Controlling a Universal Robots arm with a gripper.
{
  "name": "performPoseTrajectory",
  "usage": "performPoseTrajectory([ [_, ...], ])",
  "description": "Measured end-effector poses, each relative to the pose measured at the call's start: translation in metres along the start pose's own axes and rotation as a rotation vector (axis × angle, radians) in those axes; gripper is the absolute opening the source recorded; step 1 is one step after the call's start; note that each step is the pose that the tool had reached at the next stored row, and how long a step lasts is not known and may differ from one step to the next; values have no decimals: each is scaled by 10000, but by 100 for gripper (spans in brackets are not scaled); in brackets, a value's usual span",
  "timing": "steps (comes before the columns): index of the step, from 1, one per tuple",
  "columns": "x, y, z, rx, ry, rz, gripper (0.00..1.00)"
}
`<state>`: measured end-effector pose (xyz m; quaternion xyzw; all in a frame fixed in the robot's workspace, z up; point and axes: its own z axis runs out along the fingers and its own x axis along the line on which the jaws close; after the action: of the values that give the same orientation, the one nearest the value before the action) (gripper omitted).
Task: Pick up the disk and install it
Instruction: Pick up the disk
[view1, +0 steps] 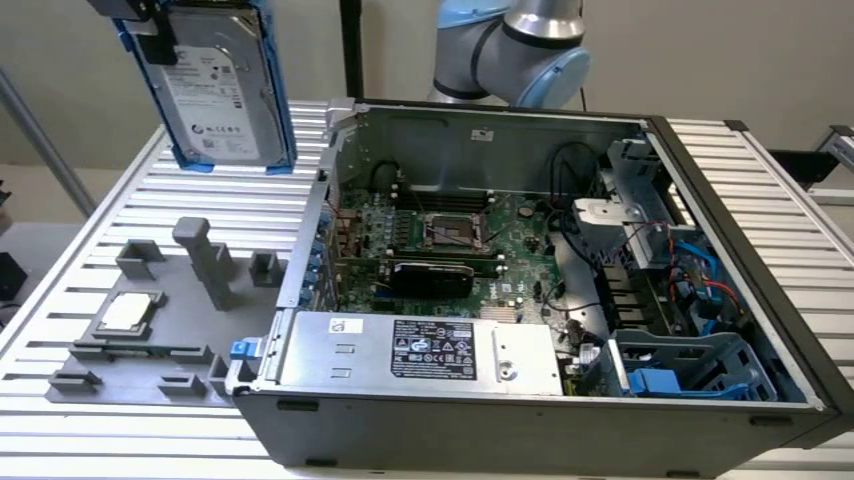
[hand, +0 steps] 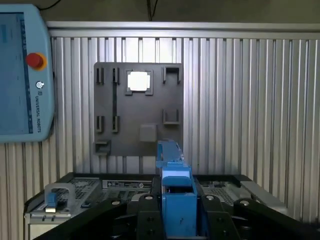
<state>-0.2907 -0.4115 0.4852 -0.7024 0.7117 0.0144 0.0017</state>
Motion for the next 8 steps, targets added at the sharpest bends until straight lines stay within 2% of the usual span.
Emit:
performPoseTrajectory([
  [8,143,-364,-18,-2,-43,-2,0],
])
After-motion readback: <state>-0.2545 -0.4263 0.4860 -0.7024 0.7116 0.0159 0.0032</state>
